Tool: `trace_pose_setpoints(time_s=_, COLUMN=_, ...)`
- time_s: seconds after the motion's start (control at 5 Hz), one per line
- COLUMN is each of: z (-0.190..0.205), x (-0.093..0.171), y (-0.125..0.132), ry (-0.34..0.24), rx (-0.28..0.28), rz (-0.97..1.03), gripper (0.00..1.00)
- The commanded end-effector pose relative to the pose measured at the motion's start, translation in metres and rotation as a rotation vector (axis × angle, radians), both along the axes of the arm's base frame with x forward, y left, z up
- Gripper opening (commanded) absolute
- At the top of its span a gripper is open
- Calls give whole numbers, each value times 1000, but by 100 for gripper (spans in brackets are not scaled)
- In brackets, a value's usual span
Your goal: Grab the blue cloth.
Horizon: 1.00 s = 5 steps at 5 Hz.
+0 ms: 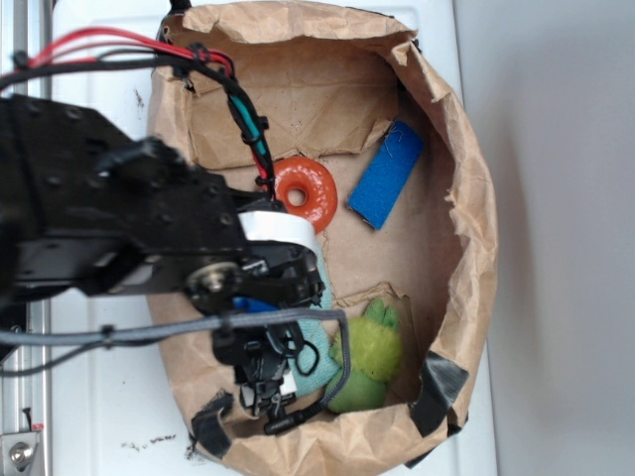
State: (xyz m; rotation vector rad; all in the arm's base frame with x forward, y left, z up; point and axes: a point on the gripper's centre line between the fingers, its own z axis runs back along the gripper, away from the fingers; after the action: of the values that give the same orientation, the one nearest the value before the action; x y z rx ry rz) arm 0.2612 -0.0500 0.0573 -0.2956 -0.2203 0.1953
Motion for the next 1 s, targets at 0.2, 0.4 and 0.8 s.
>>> trace_pose_setpoints(time_s=0.2, z=-33, x=11, y=-21, ry=48, rx=133, rz=-48, gripper=0)
trace_pose_setpoints(time_s=0.4, z=-29, x=16, y=-12, ry=32, rx=145, rz=-19, gripper=0)
trace_pose_setpoints(time_s=0.8, z=3, x=21, y=23, ry=5, rx=204, rz=92, gripper=0)
